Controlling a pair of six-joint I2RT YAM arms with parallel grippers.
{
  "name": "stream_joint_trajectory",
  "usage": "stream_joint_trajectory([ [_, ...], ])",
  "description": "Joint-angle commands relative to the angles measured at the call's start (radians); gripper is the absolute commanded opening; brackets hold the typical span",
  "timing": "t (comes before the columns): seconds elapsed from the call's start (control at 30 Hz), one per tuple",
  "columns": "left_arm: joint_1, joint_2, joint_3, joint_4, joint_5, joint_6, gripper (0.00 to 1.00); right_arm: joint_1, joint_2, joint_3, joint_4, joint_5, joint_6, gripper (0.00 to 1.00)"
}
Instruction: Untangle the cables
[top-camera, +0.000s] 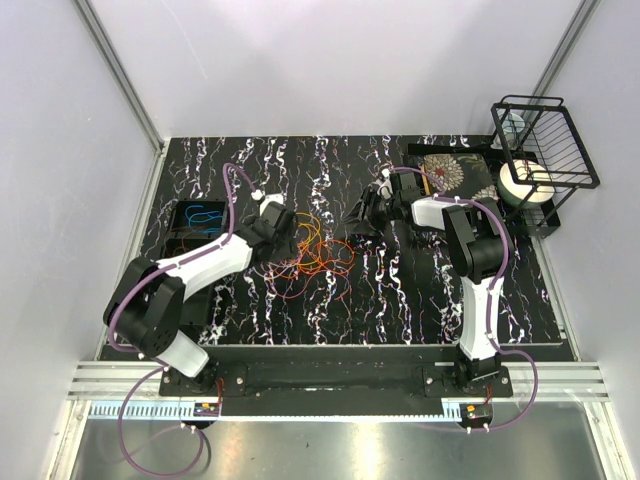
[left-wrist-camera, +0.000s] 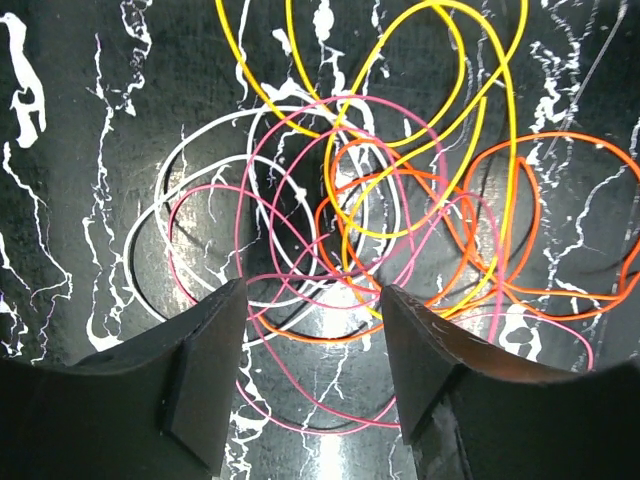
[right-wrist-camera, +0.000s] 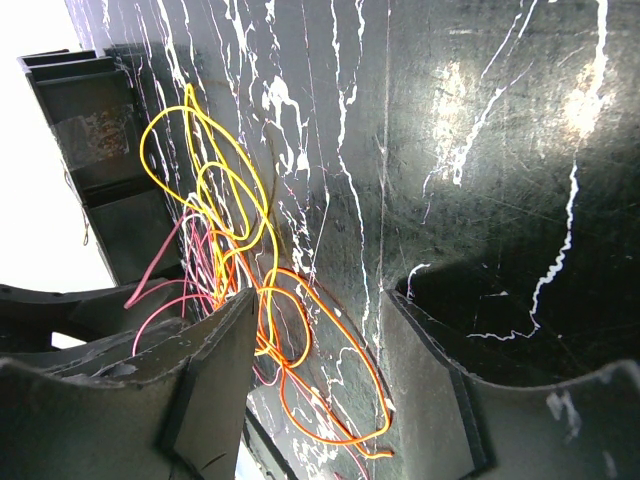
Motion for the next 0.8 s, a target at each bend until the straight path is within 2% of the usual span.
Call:
stream_joint_trajectory([
  [0.0, -0.002, 0.002, -0.017, 0.062, -0.060, -0.007, 0.59, 0.000, 0.030, 0.010, -0.036, 0.038, -0.021, 0.59],
  [0.2, -0.002, 0.069, 0.023, 0.059, -0.122, -0.030, 0.57, 0.000, 0.033, 0.010, -0.034, 0.036, -0.021, 0.60],
  [0.5, 0.002, 0.166, 0.095, 0.030, -0.131, -0.064, 0.53, 0.000, 0.039, 0.013, -0.036, 0.035, -0.021, 0.60],
  [0.7, 0.002, 0.177, 0.106, 0.028, -0.134, -0.070, 0.41, 0.000, 0.042, 0.016, -0.036, 0.032, -0.021, 0.59],
  [0.77, 0.002, 0.181, 0.107, 0.025, -0.132, -0.071, 0.31, 0.000, 0.042, 0.016, -0.036, 0.032, -0.020, 0.60],
])
